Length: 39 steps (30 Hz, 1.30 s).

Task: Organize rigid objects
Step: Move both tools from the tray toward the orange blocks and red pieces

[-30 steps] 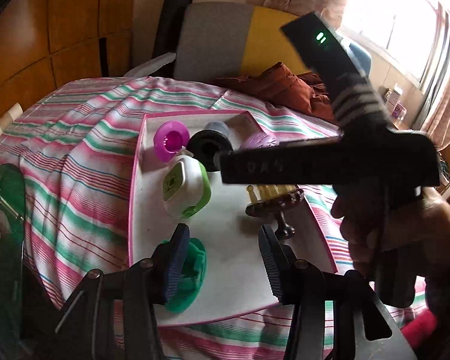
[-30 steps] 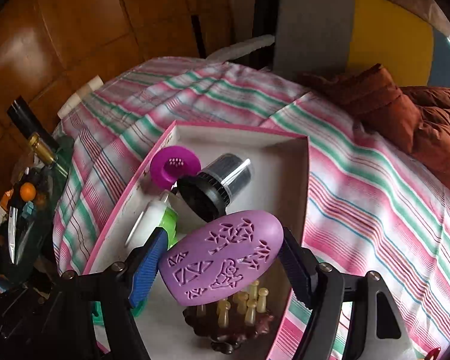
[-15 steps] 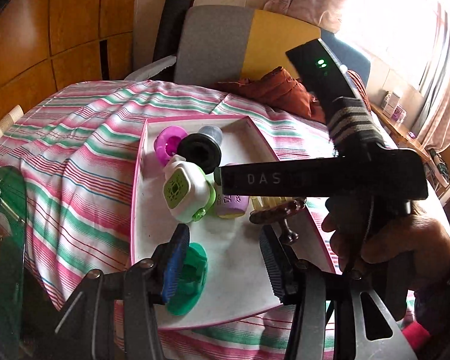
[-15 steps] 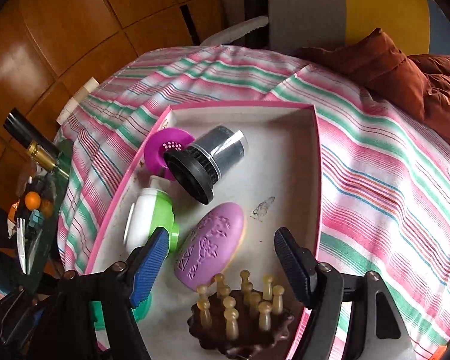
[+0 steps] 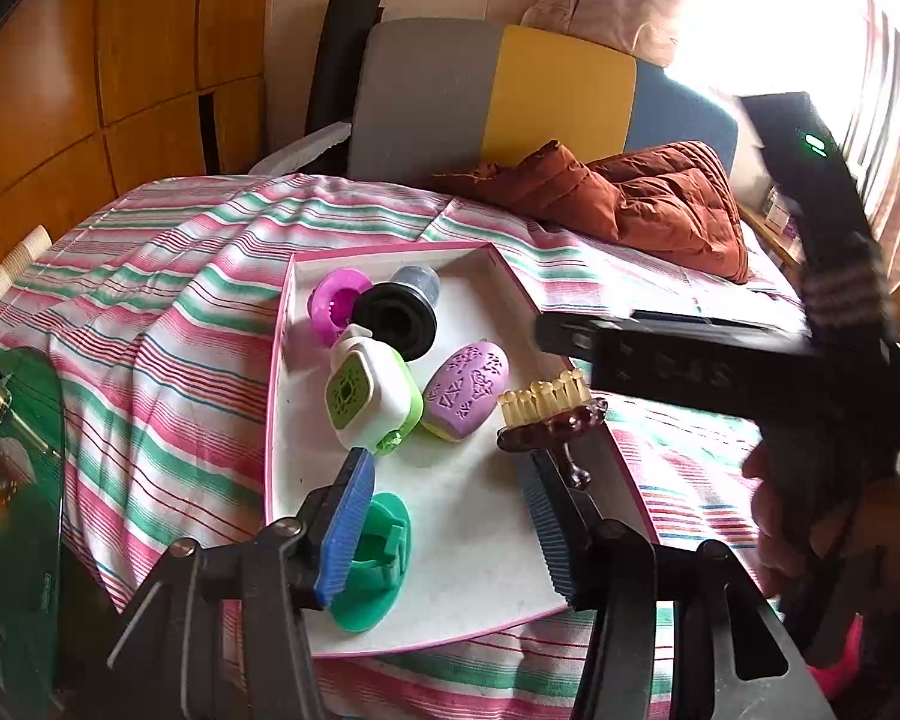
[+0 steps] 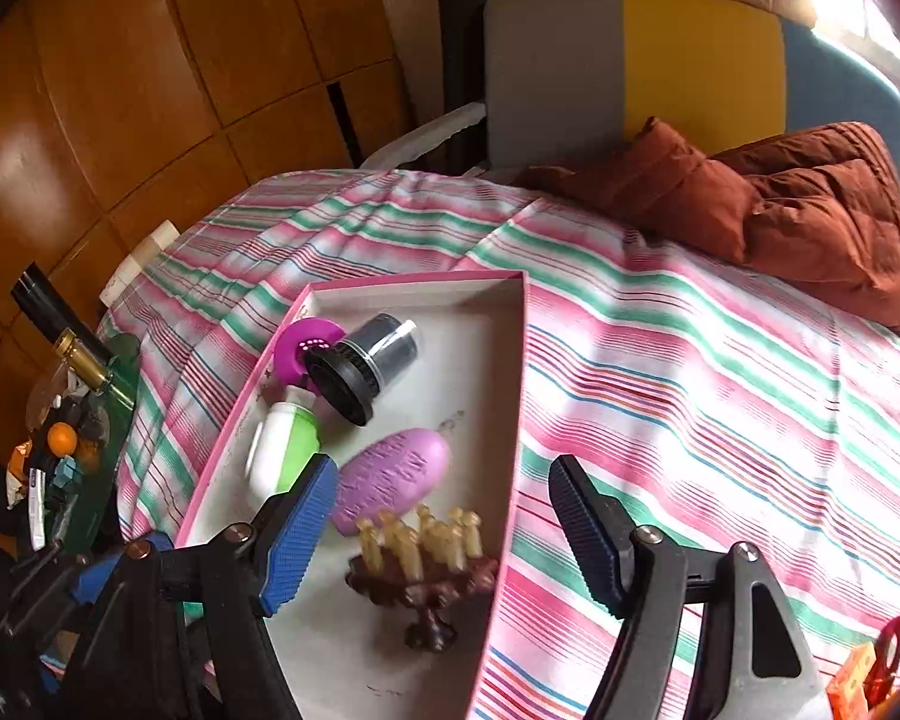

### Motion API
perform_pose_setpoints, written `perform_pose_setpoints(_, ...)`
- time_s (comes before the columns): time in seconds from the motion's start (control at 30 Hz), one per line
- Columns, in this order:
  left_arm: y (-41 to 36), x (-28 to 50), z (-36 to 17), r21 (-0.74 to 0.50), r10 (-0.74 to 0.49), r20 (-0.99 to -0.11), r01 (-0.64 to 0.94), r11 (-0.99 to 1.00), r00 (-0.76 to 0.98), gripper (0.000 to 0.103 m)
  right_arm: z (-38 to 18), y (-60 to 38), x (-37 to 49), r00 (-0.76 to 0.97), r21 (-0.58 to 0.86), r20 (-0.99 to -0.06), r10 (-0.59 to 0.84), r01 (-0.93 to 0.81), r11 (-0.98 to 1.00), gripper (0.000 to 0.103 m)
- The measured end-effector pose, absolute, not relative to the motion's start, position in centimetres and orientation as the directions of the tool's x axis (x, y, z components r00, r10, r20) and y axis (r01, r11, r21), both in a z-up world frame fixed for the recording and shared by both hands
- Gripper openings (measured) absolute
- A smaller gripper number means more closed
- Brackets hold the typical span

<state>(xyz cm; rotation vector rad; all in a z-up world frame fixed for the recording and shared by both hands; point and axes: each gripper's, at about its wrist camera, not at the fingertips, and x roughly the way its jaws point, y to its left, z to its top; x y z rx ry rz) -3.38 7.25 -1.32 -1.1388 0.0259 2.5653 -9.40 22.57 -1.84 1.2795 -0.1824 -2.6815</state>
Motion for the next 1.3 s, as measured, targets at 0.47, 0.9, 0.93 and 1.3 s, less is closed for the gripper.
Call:
perform_pose_setpoints(0.47,8.4,-3.1,-1.1,-0.106,0.298,-0.724,-0.327,-0.939,-0.622,0.055,-1.5,27.4,-3.2,-0.654,0.101,-0.753,-0.073,-0.005,-0.995,0.074)
perform_pose_setpoints(0.9,10.5,-2.9,-0.7,-0.096,0.325,-0.719,-0.376,-0.922,-0.614,0.06,-1.1,34.3,0.3,-0.649,0.05,-0.758,0.074,-0.17,-0.984,0.074)
perform_pose_setpoints(0.93,10.8,-2.9,-0.6,-0.095,0.329,-0.718,-0.383,-0.919,-0.613,0.06,-1.0,35.2,0.7,-0.649,0.05,-0.756,0.085,-0.187,-0.981,0.074)
perform_pose_setpoints(1.3,14.5,-2.5,0.2,-0.068,0.369,-0.711,-0.465,-0.883,-0.598,0.06,-0.2,44.2,4.6,-0.625,0.033,-0.737,0.258,-0.415,-0.909,0.074)
